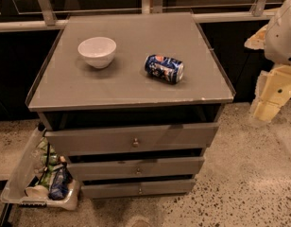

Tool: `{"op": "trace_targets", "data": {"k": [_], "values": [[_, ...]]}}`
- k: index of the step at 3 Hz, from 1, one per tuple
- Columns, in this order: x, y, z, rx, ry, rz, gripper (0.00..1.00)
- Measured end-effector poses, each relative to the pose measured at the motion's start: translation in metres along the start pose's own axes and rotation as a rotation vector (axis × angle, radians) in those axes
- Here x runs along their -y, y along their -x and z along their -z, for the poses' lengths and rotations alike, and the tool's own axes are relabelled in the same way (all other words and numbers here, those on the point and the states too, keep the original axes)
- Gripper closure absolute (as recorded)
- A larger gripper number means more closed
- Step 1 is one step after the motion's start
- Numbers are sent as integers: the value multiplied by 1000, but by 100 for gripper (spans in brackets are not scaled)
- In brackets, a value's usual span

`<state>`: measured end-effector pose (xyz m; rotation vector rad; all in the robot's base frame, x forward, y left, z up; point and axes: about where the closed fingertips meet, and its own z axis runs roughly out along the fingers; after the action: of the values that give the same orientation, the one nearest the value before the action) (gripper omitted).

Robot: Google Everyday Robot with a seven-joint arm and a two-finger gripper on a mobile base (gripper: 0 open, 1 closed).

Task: Open top drawer

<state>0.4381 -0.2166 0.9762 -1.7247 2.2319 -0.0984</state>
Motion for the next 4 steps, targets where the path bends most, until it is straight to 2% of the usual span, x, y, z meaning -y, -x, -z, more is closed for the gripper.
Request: {"op": "trace_targets", "data": {"k": [1, 2, 3, 4], "values": [[0, 1, 1, 2, -8, 1, 0], [-8, -3, -5, 32, -14, 31, 0], [-24, -12, -24, 121, -35, 83, 0], [-34, -22, -50, 220, -80, 127, 0]]}}
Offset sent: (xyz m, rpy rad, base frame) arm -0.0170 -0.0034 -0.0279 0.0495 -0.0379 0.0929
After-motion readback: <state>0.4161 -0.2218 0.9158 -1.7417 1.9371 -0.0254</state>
